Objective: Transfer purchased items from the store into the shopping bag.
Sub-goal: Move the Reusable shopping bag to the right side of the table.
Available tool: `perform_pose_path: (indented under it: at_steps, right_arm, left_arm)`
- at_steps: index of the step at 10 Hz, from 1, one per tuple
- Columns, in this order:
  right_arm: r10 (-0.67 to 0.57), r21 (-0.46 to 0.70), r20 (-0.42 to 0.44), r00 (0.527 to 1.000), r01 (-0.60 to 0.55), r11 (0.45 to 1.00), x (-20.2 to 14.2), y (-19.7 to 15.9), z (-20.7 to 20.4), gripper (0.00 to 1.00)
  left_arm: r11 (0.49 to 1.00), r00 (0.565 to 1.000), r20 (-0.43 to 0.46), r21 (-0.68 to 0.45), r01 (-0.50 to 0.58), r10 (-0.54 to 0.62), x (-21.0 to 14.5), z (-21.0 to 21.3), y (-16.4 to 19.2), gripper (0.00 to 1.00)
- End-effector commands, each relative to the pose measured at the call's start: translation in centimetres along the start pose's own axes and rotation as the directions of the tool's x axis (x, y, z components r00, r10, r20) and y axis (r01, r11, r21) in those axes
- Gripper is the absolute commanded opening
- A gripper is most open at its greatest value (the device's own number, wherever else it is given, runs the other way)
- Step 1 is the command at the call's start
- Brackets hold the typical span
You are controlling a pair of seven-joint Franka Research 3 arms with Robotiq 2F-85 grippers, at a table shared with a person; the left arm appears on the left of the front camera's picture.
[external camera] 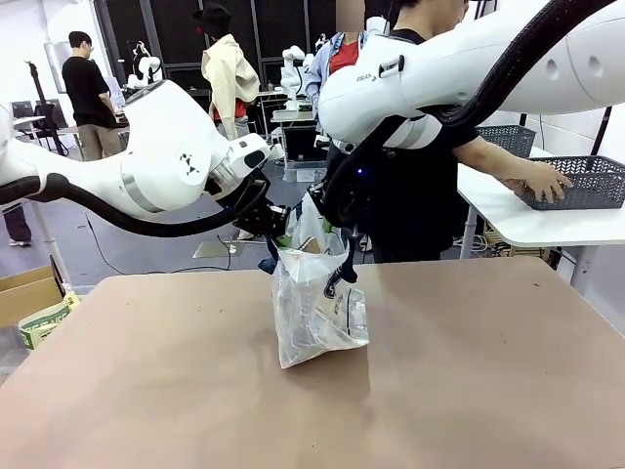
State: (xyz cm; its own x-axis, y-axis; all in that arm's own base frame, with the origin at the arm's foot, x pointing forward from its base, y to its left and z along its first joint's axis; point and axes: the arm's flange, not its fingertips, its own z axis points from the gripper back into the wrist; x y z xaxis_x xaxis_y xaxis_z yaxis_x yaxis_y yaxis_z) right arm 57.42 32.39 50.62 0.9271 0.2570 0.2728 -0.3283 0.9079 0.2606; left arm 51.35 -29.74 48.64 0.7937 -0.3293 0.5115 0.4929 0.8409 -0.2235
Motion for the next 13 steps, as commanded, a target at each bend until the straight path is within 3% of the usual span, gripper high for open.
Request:
perform_pose_path:
  at_steps: [1,4,6,8,9,11,13]
  right_arm:
    - [-0.120,0.040,0.051,0.992,0.118,0.992,0.9,0.6,0.2,0.00]
    - [-0.264,0.149,0.040,0.964,0.256,0.955,1.5,0.0,0.6,0.00]
    - [-0.205,0.079,0.020,0.979,0.203,0.976,0.9,-0.1,0.5,0.00]
    - [-0.222,0.095,0.012,0.975,0.220,0.971,1.0,-0.3,0.3,0.00]
    - [-0.316,0.140,-0.023,0.948,0.316,0.938,1.3,0.0,-0.4,0.00]
    - [-0.453,0.116,-0.056,0.890,0.457,0.882,1.9,0.5,-1.4,0.00]
    - [-0.528,0.142,-0.055,0.847,0.530,0.836,2.5,0.0,-2.1,0.00]
  left_arm:
    - [1.000,1.000,0.000,-0.023,-0.012,0.012,0.5,0.3,-0.2,0.00]
    - [0.998,1.000,0.002,-0.056,-0.010,0.010,0.3,-0.6,0.3,0.00]
    - [1.000,1.000,-0.005,-0.008,-0.009,0.009,0.0,-0.5,0.1,0.00]
    - [1.000,1.000,-0.007,-0.009,-0.012,0.012,0.0,-0.6,0.2,0.00]
    - [0.998,1.000,0.021,-0.066,-0.006,0.007,0.3,-1.2,0.5,0.00]
    - [0.995,0.999,0.052,-0.102,-0.006,0.011,0.9,-1.4,0.2,0.00]
    - [0.995,1.000,0.026,-0.102,0.020,-0.017,1.5,-2.1,-0.3,0.00]
